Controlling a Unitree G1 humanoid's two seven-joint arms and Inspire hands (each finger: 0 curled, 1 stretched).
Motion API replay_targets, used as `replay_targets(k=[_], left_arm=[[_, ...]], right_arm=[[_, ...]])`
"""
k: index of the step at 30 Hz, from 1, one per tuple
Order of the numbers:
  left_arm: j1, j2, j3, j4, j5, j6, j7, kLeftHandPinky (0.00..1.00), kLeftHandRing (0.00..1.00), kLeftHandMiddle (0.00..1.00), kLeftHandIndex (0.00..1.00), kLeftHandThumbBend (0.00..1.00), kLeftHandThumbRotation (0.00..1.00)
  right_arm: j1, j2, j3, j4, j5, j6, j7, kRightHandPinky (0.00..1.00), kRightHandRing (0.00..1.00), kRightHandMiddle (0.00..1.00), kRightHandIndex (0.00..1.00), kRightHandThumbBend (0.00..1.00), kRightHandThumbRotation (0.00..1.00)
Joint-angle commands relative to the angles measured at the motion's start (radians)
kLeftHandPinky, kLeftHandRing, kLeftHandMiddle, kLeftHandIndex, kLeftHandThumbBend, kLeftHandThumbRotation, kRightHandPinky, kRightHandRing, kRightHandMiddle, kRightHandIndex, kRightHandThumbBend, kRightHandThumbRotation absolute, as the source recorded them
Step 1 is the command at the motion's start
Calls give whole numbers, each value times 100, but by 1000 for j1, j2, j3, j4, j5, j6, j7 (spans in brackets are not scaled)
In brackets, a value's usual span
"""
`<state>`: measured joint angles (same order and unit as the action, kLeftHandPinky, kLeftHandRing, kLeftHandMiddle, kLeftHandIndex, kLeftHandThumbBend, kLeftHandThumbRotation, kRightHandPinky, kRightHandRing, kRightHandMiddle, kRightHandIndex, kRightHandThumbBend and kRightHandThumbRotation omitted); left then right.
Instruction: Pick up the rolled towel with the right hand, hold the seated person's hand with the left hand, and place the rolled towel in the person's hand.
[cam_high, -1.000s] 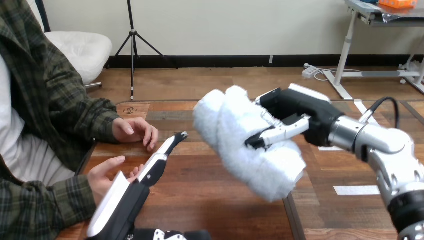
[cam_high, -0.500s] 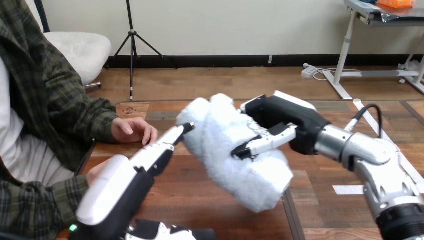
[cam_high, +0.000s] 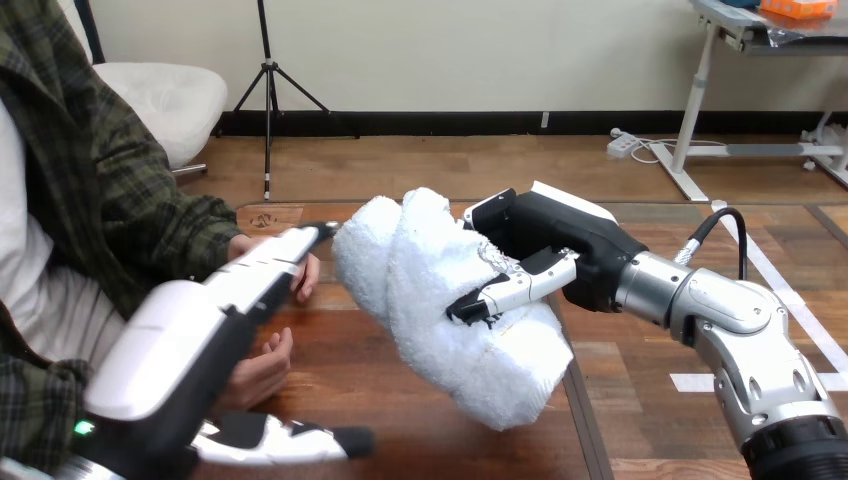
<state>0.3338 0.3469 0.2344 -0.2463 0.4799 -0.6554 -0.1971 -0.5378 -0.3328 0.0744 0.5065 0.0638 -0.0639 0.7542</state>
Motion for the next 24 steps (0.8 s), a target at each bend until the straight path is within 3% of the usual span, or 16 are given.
replay_targets(k=[1,5,18,24], left_arm=[[-58,55,34,-65,7,42,8,87,93,94,94,100,51],[-65,80,44,-68,8,65,11,86,93,94,94,100,49],[-93,170,73,-42,59,153,15,85,92,92,93,100,48],[-120,221,73,23,81,170,25,84,92,91,91,100,45]], right_arm=[[-22,8,-22,-54,30,4,-14,7,11,17,23,76,0],[-14,6,-25,-65,33,32,-16,6,11,16,23,76,0],[3,-16,-37,-55,53,-12,25,6,11,17,23,74,0],[16,-35,-49,-73,59,-21,40,7,11,17,23,73,0]])
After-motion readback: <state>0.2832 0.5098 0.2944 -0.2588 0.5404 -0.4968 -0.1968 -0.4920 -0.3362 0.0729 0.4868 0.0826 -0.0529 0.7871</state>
